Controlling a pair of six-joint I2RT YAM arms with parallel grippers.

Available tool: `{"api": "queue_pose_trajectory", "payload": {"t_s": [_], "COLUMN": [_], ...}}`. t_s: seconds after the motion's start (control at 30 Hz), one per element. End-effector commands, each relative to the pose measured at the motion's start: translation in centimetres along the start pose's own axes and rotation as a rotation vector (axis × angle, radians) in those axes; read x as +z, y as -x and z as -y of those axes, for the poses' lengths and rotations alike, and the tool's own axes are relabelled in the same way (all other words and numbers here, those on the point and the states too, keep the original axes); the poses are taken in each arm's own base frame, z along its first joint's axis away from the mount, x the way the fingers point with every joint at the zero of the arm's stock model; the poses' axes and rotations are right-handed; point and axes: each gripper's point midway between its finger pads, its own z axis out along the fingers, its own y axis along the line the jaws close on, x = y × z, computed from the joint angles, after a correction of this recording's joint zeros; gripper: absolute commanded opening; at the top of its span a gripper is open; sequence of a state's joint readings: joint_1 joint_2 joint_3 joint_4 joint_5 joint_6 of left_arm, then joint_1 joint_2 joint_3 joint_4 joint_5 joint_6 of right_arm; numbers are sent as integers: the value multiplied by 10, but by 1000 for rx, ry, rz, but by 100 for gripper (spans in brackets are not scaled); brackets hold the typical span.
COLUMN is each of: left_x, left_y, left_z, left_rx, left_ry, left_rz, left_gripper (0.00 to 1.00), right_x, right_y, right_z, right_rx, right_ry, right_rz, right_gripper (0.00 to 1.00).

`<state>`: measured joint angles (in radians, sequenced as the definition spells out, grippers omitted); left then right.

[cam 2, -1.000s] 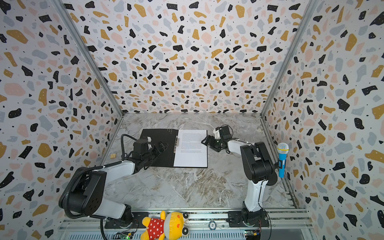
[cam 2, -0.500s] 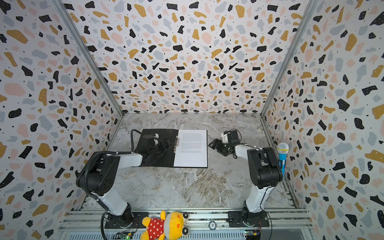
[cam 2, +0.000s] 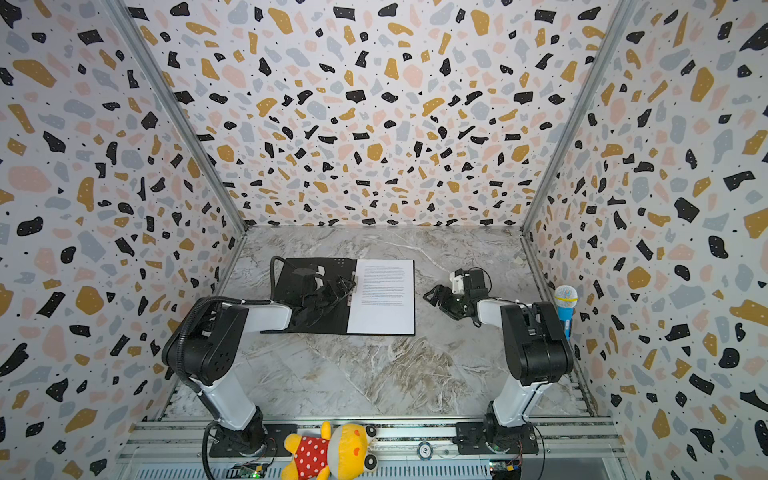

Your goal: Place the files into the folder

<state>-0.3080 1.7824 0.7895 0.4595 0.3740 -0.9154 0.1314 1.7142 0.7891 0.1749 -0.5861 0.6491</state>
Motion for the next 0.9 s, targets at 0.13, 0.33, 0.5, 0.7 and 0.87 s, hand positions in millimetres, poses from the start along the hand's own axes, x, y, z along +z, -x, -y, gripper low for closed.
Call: {"api": "queue_pose_trajectory", "payload": {"t_s": [0.13, 0.33, 0.5, 0.7, 0.87], "left_x": [9, 11, 14, 18, 21], "left_y": [4, 3, 0, -4, -5], "left_z": [8, 8, 8, 16, 20], "left_rx": [31, 33, 34, 36, 39], "left_ry": [-20, -20, -25, -49, -61], "left_rz": [17, 17, 13, 3, 0], "left_gripper": [100, 100, 100, 100, 100], "right_x": [-18, -21, -22, -23, -24], "right_y": [2, -2, -5, -8, -9], "right_z": [3, 9, 12, 16, 17], "right_rx": [7, 20, 26, 35, 36], "right_ry": [6, 7, 5, 5, 6], "right_rz": [39, 41, 39, 39, 38], "right_gripper": [82, 82, 82, 82, 82]}}
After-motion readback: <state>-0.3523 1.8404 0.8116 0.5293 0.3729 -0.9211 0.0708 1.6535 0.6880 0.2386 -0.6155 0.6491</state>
